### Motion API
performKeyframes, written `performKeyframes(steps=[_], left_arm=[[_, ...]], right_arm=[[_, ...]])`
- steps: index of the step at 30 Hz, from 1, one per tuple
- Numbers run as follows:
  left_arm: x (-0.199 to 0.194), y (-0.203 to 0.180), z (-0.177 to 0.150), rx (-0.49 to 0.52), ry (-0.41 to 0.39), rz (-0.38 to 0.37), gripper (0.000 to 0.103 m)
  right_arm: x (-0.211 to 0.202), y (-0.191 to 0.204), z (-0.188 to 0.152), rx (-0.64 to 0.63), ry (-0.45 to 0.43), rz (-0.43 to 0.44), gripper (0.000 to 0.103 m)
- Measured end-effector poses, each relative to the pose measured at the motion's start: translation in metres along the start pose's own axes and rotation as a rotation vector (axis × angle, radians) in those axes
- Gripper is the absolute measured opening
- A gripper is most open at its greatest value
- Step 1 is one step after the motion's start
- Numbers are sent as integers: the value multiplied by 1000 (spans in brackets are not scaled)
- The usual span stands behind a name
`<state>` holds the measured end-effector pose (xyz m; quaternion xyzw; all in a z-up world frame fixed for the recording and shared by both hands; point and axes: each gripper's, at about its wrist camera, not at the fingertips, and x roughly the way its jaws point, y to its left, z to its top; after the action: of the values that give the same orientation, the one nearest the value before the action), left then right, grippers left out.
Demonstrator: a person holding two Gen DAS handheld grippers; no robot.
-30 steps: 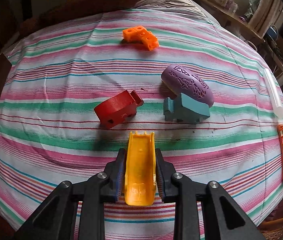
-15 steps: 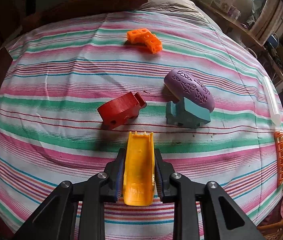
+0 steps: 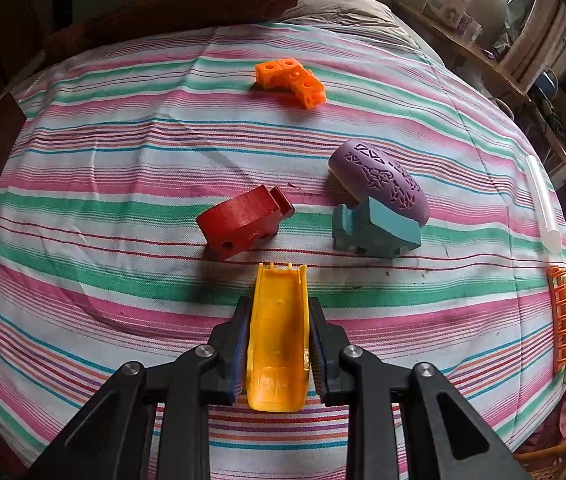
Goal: Organize rigid objects
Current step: 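Carry the plug device into the gold tray and open the left tool, then carry the yellow slide piece over the gold tray with the right tool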
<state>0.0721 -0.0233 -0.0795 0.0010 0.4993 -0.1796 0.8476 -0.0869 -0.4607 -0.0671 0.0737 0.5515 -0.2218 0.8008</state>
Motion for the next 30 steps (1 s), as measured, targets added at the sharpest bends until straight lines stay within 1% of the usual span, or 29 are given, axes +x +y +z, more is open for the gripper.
performKeyframes(steps=[4,7,9,11,14,17,19,21,23,25,28,30], left_arm=[[3,0,6,6,-21,8,52],[7,-1,3,32,-11,17,53],[7,-5,4,60,-15,39,53],[7,-4,5,44,-10,30,57],[2,-2,3,30,-14,20,57],[-6,-1,-1,27,-32,23,57],[-13,-4,-4,28,-46,39,58],[-20,-7,-7,38,-68,52,60],[-26,-8,-9,36,-89,56,67],[-34,-6,-9,21,-113,64,69],[-45,-5,-7,7,-153,88,69],[-56,-6,-5,10,-184,120,69]], right_arm=[[0,-1,0,1,0,-1,26],[0,0,0,0,0,-1,26],[0,0,0,0,1,-2,26],[0,0,0,0,0,-2,26],[0,0,1,0,0,-2,26],[0,0,1,-1,0,-4,26],[0,0,1,-1,-1,-4,26],[0,-1,1,1,-1,-3,26],[0,0,0,0,-1,-5,26],[0,0,0,-3,-2,-8,26],[0,2,0,-6,-3,-12,25],[0,1,0,-3,-1,-10,25]])
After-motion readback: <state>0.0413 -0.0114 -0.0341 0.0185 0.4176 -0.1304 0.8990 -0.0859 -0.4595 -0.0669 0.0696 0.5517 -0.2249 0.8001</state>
